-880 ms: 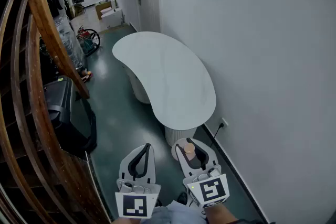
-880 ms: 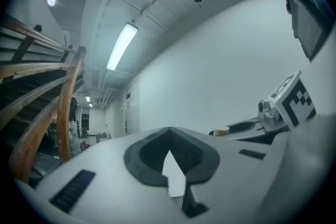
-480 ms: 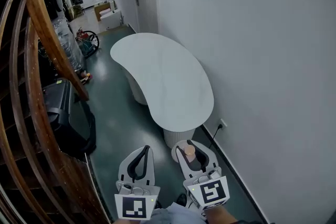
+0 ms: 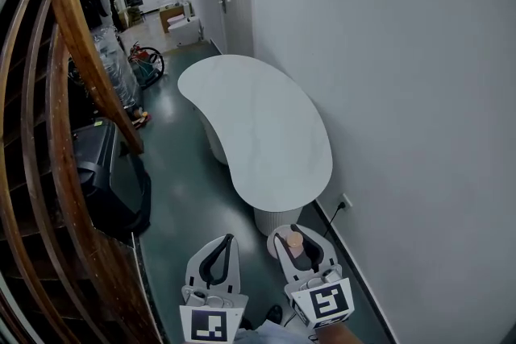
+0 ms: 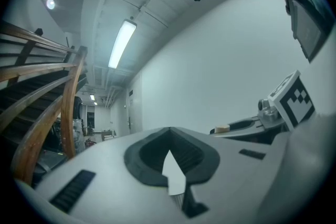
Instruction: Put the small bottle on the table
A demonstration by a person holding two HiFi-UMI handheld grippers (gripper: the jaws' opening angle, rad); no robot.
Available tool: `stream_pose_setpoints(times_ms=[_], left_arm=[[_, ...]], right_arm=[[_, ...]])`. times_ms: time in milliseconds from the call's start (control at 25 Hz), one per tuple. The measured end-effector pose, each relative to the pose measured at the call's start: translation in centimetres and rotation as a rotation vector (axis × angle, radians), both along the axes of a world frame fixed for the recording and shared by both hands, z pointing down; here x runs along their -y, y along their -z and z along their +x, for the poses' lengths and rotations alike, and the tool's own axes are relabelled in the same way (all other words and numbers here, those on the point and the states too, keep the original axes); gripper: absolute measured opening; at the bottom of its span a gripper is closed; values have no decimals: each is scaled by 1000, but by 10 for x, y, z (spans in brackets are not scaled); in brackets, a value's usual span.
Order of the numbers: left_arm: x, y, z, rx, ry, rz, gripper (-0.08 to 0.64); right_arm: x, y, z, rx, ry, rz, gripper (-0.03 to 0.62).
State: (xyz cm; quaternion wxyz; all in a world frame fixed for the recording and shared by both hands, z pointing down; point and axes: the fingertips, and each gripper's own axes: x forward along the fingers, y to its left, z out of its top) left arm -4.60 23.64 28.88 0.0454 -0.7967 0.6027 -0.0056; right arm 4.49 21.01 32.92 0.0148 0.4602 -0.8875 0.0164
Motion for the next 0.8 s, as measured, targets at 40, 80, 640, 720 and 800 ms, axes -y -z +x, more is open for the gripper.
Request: stream_pose_setpoints(times_ms=[40,80,640,720,800], left_arm=[[1,-2,0,-2,5,-5,0],[2,-4,-1,-3,10,-9,0],[94,-6,-31,-36,15,-10,0],[116,-1,-38,-40,9,3,0],[136,5,-44,-45,1,21,0]], right_arm=[[2,-2,0,0,4,-5,127],[4,-4,-1,1,8,-10,127],[90,-9,-29,-28,19,-16,127],[111,-4,-37,-30,13,-3,127],[130,3,-43,-29,5,11,127]])
